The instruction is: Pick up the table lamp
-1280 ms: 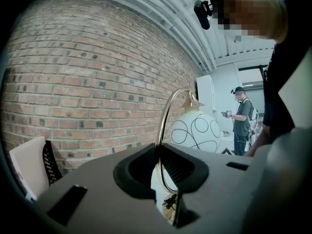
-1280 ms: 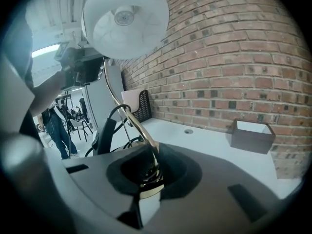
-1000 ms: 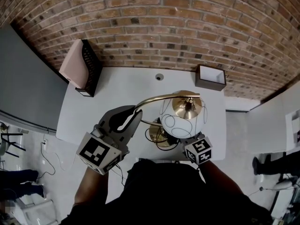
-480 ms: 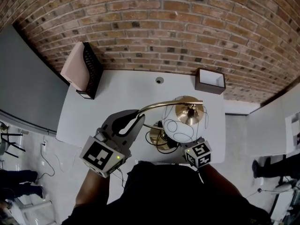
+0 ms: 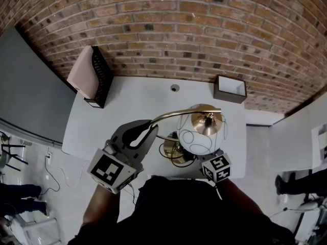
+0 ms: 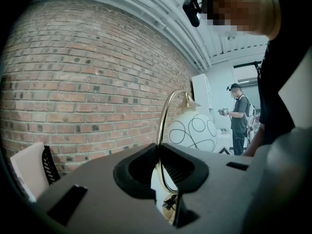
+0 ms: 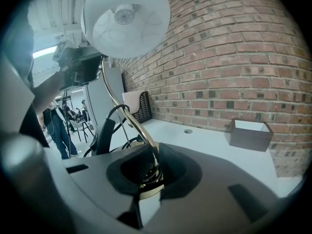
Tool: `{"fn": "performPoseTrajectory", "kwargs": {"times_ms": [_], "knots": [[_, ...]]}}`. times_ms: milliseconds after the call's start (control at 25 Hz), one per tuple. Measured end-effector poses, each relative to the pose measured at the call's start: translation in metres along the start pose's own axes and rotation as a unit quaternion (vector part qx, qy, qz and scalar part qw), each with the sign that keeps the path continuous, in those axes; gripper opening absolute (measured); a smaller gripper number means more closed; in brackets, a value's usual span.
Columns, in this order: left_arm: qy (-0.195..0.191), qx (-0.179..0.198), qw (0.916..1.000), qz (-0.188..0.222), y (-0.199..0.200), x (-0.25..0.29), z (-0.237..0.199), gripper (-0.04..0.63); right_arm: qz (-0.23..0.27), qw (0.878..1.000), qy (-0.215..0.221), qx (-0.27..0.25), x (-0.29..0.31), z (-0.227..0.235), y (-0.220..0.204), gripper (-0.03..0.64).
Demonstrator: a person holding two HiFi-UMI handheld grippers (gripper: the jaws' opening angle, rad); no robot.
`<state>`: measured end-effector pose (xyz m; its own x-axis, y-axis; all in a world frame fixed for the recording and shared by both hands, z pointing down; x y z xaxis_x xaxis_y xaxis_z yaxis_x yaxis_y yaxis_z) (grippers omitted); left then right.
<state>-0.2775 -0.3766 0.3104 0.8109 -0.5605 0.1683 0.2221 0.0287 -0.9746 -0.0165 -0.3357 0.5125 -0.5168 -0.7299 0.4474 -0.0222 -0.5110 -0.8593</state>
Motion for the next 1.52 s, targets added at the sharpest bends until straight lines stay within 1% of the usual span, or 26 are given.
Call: {"fn": "performPoseTrajectory", "kwargs": {"times_ms": [1520], "knots": [[-0.006,0.012,0.9999,-0.007,-0.0002,0.0059,-0.0005,0.044,-0.011,1.000,0.000,-0.002,0.0031,0.0036,0.0000,0.053]]}}
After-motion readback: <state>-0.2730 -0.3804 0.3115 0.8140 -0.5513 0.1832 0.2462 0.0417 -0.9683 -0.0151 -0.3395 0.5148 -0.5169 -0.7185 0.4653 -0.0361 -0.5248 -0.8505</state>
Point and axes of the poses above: the fingertips, and each gripper's own axes: x forward along the fingers, z to its right, y out of its top, the point moved 10 cm from there along -x, backward along the fingers, and after that the axes turned 7 degrees about x, right-handed, at the moved point
